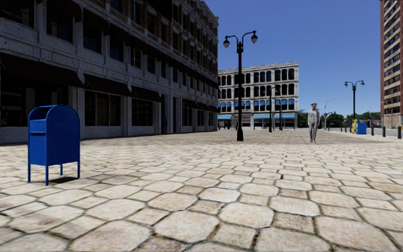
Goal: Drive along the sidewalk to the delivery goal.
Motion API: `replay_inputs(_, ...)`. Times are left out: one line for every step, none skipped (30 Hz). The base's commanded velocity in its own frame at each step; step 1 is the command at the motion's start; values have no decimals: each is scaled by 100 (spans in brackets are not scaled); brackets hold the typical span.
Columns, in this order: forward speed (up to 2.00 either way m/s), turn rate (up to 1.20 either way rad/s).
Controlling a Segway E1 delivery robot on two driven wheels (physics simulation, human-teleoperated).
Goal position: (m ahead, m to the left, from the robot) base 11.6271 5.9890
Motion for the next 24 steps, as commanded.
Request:
replay_inputs(200, 46)
replay_inputs(200, 46)
replay_inputs(200, 46)
replay_inputs(200, 46)
replay_inputs(200, 45)
replay_inputs(200, 39)
replay_inputs(200, 36)
replay_inputs(200, 35)
replay_inputs(200, 35)
replay_inputs(200, 35)
replay_inputs(200, 35)
replay_inputs(200, 35)
replay_inputs(200, 35)
replay_inputs(200, 35)
replay_inputs(200, 35)
replay_inputs(200, 35)
replay_inputs(200, 39)
replay_inputs(200, 47)
replay_inputs(200, 52)
replay_inputs(200, 52)
replay_inputs(200, 53)
replay_inputs(200, 53)
replay_inputs(200, 53)
replay_inputs(200, 53)
